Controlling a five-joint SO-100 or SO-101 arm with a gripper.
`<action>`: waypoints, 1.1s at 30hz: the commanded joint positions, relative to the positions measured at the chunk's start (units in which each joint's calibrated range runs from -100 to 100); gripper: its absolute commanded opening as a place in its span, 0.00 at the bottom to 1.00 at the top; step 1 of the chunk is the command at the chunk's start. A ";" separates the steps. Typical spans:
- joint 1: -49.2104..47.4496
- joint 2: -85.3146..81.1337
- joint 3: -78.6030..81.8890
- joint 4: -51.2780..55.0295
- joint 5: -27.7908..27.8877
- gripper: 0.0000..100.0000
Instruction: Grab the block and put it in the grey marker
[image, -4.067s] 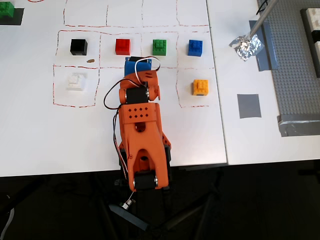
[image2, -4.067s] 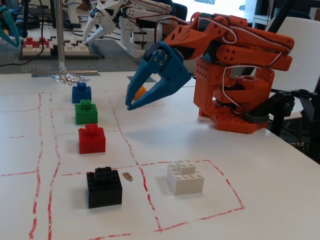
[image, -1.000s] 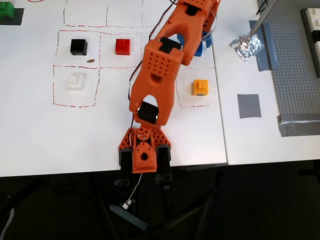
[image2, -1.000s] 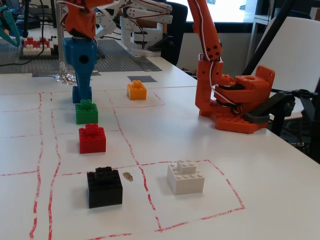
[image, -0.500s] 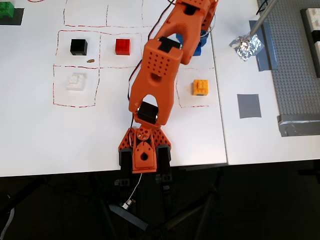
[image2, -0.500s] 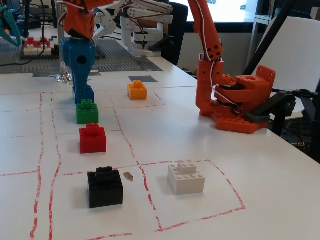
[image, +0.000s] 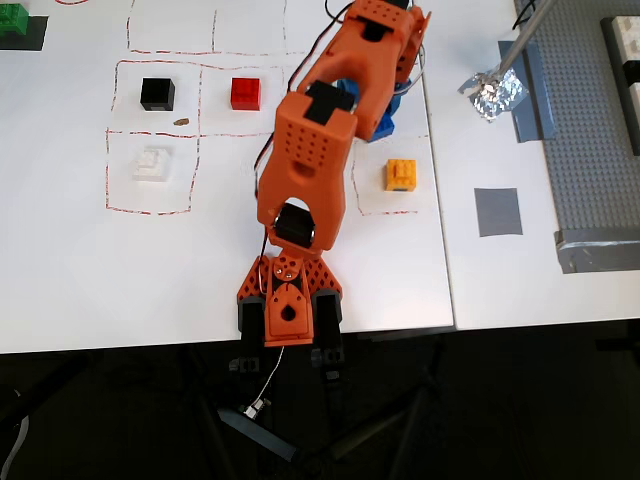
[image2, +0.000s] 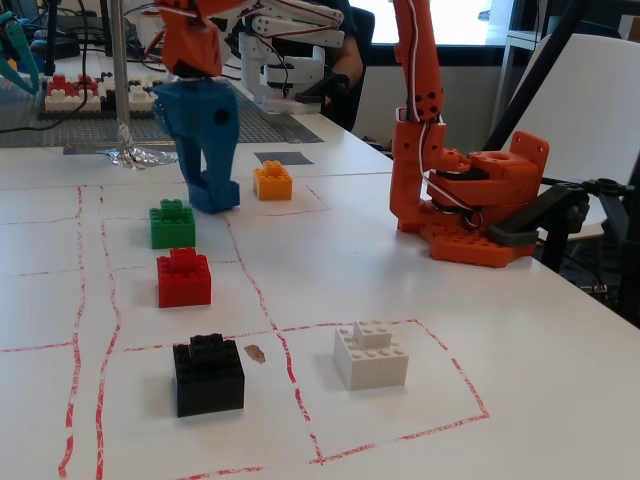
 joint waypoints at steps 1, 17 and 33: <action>-0.79 -12.90 -1.30 1.94 5.81 0.00; 11.65 -25.74 1.60 6.27 38.63 0.00; 41.47 -16.34 -6.65 0.63 55.87 0.00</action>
